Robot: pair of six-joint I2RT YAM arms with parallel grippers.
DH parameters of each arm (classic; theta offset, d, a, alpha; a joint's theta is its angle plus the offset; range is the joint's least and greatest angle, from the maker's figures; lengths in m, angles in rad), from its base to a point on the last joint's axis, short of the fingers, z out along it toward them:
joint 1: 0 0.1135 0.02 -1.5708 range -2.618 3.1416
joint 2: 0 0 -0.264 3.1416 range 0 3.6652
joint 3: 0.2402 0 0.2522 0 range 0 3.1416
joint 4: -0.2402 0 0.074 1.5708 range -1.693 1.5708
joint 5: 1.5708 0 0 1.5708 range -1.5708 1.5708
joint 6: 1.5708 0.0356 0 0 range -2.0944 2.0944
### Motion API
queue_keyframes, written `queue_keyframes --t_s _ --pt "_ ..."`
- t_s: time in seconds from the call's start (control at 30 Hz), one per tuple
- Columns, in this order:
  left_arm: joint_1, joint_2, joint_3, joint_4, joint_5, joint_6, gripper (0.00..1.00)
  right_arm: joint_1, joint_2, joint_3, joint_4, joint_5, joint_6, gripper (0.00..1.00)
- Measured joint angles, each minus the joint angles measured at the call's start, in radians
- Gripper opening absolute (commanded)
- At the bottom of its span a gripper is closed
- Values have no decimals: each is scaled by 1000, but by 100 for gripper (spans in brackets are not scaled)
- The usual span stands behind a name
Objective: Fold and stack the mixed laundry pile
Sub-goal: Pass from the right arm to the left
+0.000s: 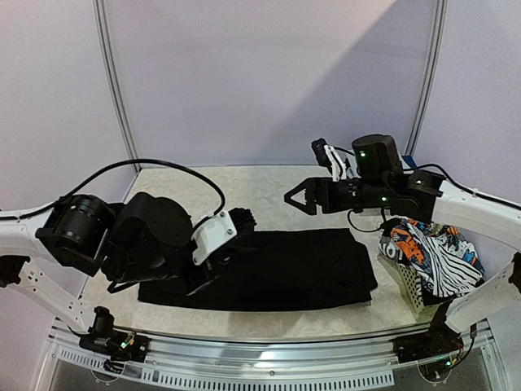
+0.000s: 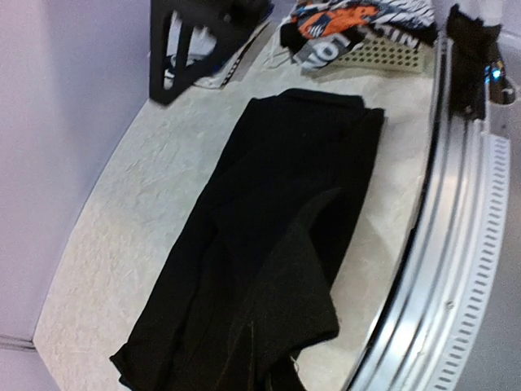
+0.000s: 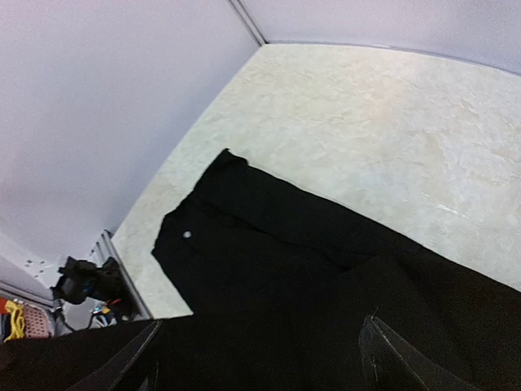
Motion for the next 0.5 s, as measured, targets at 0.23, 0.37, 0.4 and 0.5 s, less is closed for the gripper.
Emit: queue_keyframes --t_s 0.23,0.37,0.4,0.5 --pt "-50 122 241 -36 103 -42 0 -80 295 163 -90 -39 -113 73" --pt "-53 177 324 -58 132 -66 0 -93 425 220 -125 -92 -168 65" --pt "-53 183 336 -67 130 -73 0 -97 452 224 -135 -114 -181 64" --pt "-53 185 351 -78 114 -97 0 -102 513 224 -160 -162 -208 62"
